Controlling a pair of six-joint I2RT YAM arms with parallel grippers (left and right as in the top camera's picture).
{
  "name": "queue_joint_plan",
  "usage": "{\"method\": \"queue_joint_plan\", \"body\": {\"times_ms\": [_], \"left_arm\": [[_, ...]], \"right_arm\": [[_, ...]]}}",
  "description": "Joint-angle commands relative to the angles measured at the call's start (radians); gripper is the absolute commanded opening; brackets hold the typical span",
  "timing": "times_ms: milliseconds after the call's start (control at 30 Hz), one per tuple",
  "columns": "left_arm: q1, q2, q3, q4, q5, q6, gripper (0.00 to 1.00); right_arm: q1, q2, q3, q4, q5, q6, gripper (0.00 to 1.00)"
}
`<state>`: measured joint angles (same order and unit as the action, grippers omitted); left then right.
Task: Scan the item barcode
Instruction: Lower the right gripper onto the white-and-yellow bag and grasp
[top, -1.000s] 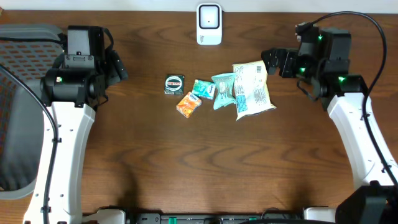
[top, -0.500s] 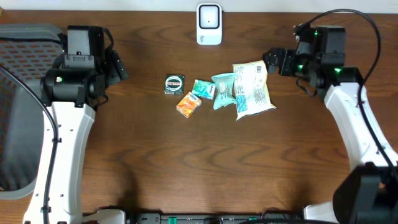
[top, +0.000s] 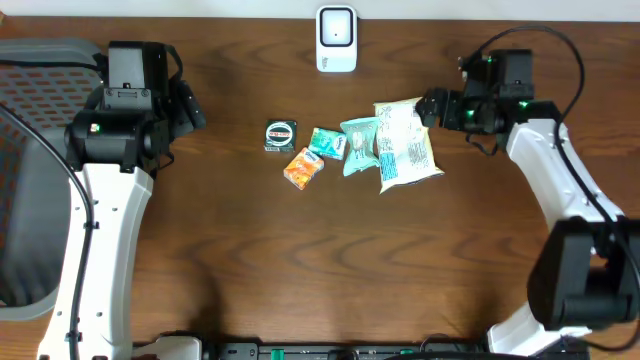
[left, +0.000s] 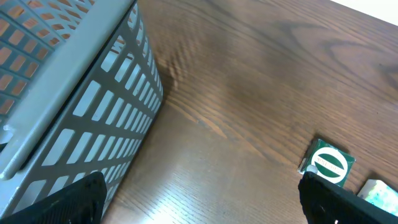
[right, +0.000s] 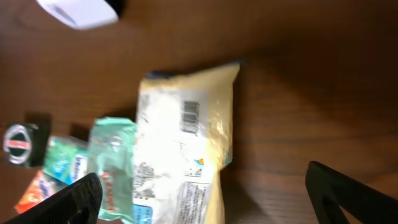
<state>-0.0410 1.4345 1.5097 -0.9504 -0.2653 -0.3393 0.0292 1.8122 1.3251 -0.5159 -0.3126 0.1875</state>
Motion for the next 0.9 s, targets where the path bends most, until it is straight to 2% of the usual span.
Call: {"method": "queue_joint_plan", "body": {"times_ms": [0,300,367,533,567,600,667,733,767,867], "left_arm": [[0.003,0.004,0.003,-0.004,-0.013,0.013,0.98],[0.003,0.004,0.003,-0.004,-0.013,0.013,0.98],[0.003,0.004,0.003,-0.004,-0.013,0.013,0.98],[0.003,0.004,0.003,-0.004,-0.013,0.013,0.98],[0.003,0.004,0.003,-0.004,-0.013,0.013,0.98],[0.003,0.004,0.003,-0.004,-0.013,0.013,0.98],[0.003,0.004,0.003,-0.004,-0.013,0.013,0.98],[0.003,0.004,0.003,-0.004,-0.013,0.013,0.98],[0.003,0.004,0.003,-0.004,-0.013,0.013,0.98],[0.003,0.004,0.003,-0.004,-0.013,0.013,0.98]], "right_arm": [[-0.002,0.056,0.014,-0.005,-0.101,-0.059,0.99],[-0.002,0.164,0.014,-0.030,-0.124,-0.077,0.99],[-0.001,0.192,0.014,-0.030,-0.126,-0.077,0.96],[-0.002,0.259,0.014,-0.025,-0.215,-0.077,0.71],[-0.002,0.270,0.014,-0.026,-0.234,-0.077,0.62],[-0.001,0.278,0.014,-0.027,-0.254,-0.077,0.45],[-0.002,0.283,0.014,-0.027,-0.280,-0.077,0.23],[-0.002,0.279,0.015,-0.025,-0.291,-0.077,0.07],[-0.003,0.275,0.016,-0.024,-0.298,-0.077,0.01],[-0.009,0.257,0.019,-0.014,-0.356,-0.077,0.01]]}}
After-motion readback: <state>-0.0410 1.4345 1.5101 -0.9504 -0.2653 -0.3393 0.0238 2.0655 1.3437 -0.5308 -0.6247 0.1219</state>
